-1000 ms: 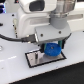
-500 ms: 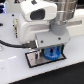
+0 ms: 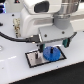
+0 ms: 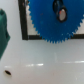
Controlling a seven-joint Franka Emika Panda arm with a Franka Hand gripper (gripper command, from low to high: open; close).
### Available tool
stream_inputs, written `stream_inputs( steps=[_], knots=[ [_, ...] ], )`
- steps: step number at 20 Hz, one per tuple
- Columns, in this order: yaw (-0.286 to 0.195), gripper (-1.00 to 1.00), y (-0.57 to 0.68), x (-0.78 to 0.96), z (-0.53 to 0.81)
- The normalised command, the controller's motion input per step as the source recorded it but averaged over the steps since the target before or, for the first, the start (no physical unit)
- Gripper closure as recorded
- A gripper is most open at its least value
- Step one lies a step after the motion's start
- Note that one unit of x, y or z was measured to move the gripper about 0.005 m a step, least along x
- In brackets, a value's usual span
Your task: Insert the blue gear onto the right peg, followed by the red gear
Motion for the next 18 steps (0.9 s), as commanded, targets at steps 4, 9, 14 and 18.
stream_inputs(
  steps=[4, 9, 14, 18],
  knots=[
    [0.000, -1.00, 0.40, -0.40, 0.39],
    [0.000, -1.00, 0.51, -0.49, 0.18],
    [0.000, -1.00, 0.60, -0.57, 0.00],
    [0.000, -1.00, 0.45, -0.72, -0.02]
  ],
)
